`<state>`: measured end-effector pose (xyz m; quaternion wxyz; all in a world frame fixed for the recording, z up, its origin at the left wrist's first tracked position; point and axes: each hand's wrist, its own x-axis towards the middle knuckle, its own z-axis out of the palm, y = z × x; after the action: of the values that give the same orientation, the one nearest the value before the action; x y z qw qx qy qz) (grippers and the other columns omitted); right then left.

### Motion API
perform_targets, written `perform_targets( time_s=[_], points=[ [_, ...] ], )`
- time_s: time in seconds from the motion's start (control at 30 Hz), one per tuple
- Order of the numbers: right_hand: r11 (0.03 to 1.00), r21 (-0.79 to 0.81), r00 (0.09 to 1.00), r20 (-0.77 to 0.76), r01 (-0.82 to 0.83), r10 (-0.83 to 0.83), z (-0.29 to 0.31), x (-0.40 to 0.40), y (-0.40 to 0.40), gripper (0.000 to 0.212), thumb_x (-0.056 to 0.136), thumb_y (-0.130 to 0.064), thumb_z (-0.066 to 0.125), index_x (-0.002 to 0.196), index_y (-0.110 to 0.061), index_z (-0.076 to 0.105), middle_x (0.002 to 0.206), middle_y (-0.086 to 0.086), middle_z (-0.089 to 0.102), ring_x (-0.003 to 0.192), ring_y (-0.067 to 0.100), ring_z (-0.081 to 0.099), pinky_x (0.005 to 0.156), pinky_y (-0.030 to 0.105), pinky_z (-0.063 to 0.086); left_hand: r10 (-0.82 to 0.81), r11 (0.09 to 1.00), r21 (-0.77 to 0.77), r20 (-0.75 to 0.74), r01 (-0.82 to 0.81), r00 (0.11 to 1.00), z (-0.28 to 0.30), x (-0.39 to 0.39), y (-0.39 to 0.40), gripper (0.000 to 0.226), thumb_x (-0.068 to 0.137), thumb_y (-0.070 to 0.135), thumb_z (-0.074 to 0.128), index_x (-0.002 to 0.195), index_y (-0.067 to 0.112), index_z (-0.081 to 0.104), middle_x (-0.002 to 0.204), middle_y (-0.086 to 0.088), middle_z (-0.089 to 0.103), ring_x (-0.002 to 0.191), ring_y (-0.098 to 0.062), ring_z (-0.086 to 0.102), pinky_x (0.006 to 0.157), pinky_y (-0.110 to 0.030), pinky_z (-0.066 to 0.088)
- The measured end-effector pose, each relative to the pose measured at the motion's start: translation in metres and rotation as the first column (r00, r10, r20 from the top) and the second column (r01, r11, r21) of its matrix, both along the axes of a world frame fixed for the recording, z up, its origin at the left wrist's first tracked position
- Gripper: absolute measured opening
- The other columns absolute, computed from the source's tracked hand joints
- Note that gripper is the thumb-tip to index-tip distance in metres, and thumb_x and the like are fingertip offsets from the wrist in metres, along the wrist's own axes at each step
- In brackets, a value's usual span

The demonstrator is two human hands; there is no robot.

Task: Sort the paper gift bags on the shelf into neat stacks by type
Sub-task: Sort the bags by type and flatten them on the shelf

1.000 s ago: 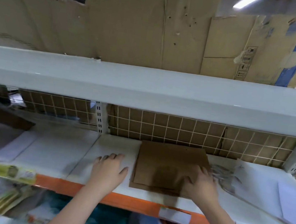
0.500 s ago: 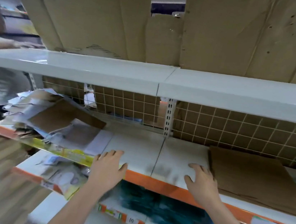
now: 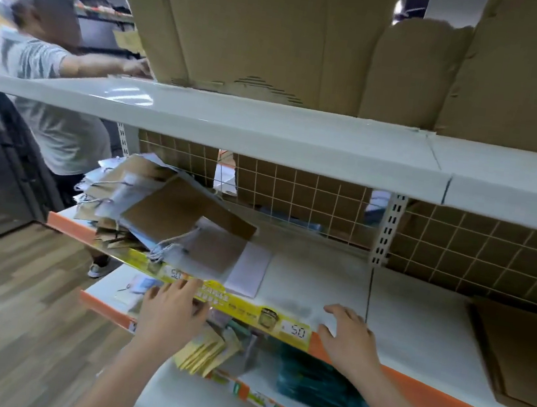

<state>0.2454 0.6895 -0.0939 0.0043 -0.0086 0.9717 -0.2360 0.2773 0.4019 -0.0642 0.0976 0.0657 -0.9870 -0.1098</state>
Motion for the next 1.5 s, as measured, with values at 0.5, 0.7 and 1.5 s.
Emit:
perform_targets(
  time_s=[0.5,0.7,1.5],
  points=[
    [0.999,-0.034,0.985,0.172,0.008,-0.002,-0.011,-0.127,-0.115,0.052,0.092,-0.053,0.047,0.135,-0.024,0.043,0.137,0.0,0.049,0.125,0.022,0.046,0.097,0.033,0.043,0.129,0.99,-0.062,-0.002,-0.129,0.992,0.016,-0.116,-0.123,0.038,0.093,0.048,0.044,0.12,0.022,0.049,0.121,0.0,0.057,0.121,-0.023,0.049,0.096,-0.038,0.034],
    [0.99,0.041,0.943,0.3,0.137,-0.143,-0.018,-0.144,-0.148,0.068,0.081,-0.067,0.051,0.123,-0.013,0.052,0.126,0.008,0.05,0.114,0.025,0.055,0.086,0.03,0.044,0.19,0.979,-0.085,0.074,-0.184,0.979,0.009,-0.158,-0.155,0.031,0.093,0.049,0.043,0.11,0.025,0.053,0.119,-0.001,0.056,0.119,-0.025,0.049,0.093,-0.041,0.035],
    [0.674,-0.236,0.71,0.333,0.7,-0.62,-0.033,-0.144,-0.219,0.061,0.078,-0.028,0.077,0.118,-0.008,0.036,0.118,0.016,0.06,0.079,0.032,0.066,0.065,0.042,0.059,0.053,0.999,-0.002,0.115,-0.053,0.992,-0.002,-0.252,-0.222,0.071,0.094,0.039,0.05,0.145,0.001,0.019,0.132,-0.017,0.054,0.116,-0.032,0.057,0.086,-0.036,0.045]
  ],
)
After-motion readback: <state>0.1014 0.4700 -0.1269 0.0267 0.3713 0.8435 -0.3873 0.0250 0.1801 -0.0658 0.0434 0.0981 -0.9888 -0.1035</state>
